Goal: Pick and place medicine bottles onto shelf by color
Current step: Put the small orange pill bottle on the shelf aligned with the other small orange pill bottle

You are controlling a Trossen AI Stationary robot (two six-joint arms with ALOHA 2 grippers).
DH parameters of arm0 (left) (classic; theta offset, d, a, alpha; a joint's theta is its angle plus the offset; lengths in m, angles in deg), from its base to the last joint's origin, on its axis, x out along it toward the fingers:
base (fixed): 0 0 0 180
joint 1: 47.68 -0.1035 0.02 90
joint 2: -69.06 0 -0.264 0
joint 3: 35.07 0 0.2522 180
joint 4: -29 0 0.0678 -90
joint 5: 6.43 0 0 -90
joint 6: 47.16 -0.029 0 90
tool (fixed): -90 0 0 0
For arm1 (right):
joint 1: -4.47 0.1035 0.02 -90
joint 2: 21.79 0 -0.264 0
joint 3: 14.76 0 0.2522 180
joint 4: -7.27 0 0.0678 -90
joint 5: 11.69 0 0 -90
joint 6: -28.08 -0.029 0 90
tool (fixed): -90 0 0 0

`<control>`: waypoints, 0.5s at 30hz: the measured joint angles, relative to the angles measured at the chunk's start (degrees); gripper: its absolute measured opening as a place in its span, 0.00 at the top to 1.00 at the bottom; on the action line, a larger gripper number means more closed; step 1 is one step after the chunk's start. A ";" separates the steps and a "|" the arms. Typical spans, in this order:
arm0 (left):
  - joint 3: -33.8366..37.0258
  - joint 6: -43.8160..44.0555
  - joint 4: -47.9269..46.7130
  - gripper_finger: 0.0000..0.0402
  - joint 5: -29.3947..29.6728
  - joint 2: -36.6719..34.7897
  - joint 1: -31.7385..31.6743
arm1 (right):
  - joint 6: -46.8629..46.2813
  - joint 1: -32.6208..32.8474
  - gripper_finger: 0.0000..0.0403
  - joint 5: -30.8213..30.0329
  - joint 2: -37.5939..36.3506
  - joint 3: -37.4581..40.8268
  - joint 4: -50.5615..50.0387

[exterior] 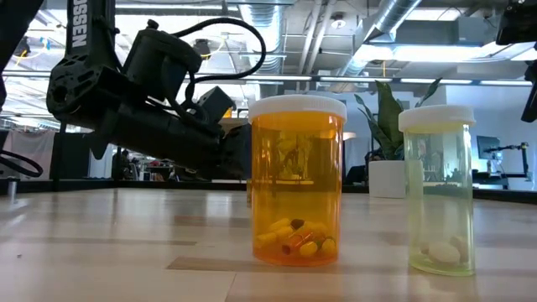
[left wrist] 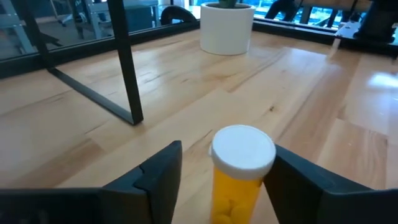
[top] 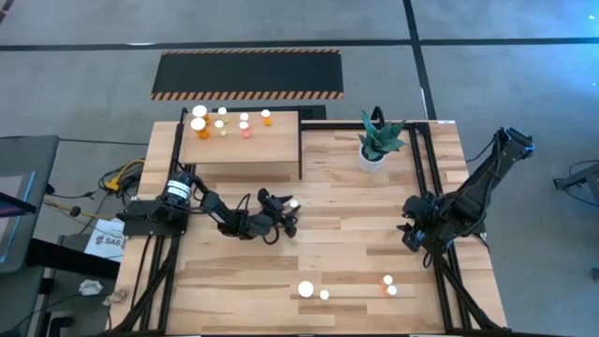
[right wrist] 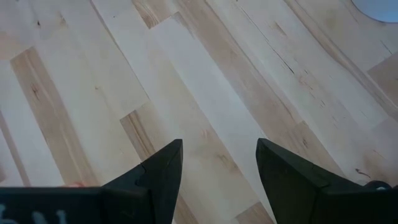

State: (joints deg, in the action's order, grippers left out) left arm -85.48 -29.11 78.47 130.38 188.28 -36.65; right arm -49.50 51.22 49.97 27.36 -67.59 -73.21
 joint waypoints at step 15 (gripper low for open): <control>0.00 0.19 1.20 0.68 -1.34 -0.04 0.00 | 0.00 0.02 0.44 0.01 0.00 0.00 0.00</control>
State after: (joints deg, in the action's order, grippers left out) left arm -85.48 -28.93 79.66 129.04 188.24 -36.65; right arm -49.50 51.23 49.98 27.36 -67.59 -73.21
